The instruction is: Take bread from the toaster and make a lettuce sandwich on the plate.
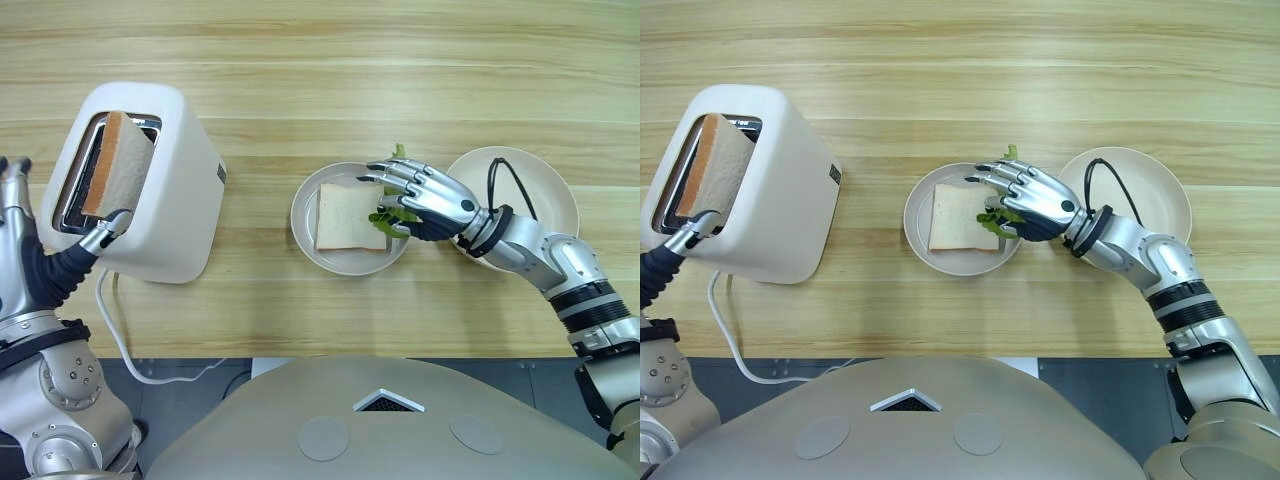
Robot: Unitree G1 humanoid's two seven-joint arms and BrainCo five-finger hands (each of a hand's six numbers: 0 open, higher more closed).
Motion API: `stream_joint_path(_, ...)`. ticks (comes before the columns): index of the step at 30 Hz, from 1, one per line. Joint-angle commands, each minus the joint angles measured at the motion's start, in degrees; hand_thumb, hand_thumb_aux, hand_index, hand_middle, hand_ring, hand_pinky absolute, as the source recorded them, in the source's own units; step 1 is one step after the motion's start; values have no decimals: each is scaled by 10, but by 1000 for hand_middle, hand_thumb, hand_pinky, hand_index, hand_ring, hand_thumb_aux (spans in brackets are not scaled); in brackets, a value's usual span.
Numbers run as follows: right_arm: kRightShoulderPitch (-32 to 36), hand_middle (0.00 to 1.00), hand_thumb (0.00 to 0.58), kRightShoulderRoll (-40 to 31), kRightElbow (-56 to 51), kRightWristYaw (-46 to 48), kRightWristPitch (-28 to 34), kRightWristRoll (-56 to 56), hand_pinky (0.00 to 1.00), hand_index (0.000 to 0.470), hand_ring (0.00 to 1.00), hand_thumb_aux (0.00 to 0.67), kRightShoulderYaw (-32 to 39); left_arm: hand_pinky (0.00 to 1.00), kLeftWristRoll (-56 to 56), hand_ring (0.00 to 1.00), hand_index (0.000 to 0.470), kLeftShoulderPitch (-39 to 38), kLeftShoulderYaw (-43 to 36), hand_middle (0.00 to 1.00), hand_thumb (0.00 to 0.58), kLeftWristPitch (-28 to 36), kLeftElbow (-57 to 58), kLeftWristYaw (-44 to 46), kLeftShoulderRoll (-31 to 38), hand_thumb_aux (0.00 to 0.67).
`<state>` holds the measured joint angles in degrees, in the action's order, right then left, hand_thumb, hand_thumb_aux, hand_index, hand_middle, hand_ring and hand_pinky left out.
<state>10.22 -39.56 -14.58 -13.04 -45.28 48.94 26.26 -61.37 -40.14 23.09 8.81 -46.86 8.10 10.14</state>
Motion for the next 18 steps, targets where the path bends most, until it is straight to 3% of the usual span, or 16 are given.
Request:
stream_joint_path(1,20,43,580,31,-9,11,4,12,43,470,43,670,11,0,-12,0,0,41,-30,0,0,-10,53,-8,15,0)
stream_joint_path(12,25,43,580,85,5,29,16,26,43,470,43,670,34,0,-14,0,0,58,-47,0,0,-6,61,-51,13,0)
stream_joint_path(13,25,43,580,87,4,30,16,26,43,470,43,670,36,0,-14,0,28,54,-45,0,66,-6,61,-54,12,39)
stream_joint_path(15,23,39,580,90,5,33,15,28,39,470,39,670,40,0,-15,0,13,43,-40,0,31,-6,56,-63,7,18)
stream_joint_path(16,22,43,580,92,6,34,15,28,43,470,43,670,41,0,-16,0,33,38,-39,0,79,-6,52,-66,6,47)
stream_joint_path(17,22,43,580,92,6,35,16,27,43,470,43,670,42,0,-15,0,162,37,-38,0,331,-6,51,-68,6,231)
stream_joint_path(18,23,43,580,94,4,34,17,28,43,470,43,670,44,0,-17,0,273,35,-37,0,478,-6,51,-71,7,389)
